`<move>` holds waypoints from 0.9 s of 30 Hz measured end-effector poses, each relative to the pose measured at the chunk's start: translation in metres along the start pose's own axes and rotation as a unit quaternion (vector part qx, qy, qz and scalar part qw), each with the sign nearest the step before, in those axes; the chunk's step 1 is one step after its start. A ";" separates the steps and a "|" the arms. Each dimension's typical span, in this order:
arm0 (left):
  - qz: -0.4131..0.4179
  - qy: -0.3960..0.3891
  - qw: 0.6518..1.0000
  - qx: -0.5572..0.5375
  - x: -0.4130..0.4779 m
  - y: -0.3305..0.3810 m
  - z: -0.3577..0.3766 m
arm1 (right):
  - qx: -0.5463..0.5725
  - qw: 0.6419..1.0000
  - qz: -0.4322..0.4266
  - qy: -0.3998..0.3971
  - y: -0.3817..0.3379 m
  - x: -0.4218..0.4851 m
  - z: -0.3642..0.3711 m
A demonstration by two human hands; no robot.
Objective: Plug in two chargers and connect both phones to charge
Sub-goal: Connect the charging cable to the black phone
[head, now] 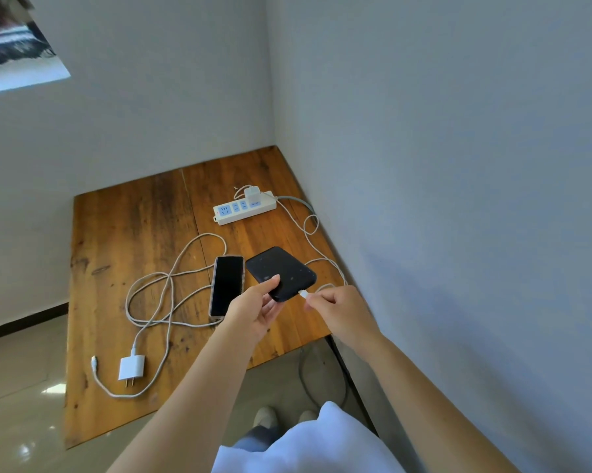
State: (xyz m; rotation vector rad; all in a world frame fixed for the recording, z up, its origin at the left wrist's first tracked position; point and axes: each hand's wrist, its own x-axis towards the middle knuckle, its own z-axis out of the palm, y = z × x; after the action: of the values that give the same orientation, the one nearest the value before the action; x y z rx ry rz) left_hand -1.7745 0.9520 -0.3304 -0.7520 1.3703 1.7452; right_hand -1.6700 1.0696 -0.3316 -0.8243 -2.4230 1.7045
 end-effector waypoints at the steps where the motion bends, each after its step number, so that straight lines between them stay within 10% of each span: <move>1: 0.003 0.004 1.000 0.002 0.000 -0.001 0.000 | -0.005 1.000 0.001 0.006 0.001 -0.001 0.001; 27: 0.033 -0.013 0.999 0.039 0.009 -0.001 0.010 | 0.028 0.998 0.023 0.051 -0.002 0.001 0.007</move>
State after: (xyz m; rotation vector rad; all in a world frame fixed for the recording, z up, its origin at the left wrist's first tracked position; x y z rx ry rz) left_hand -1.7782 0.9638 -0.3354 -0.6453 1.4515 1.7353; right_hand -1.6743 1.0638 -0.3329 -0.9430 -2.2966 1.6931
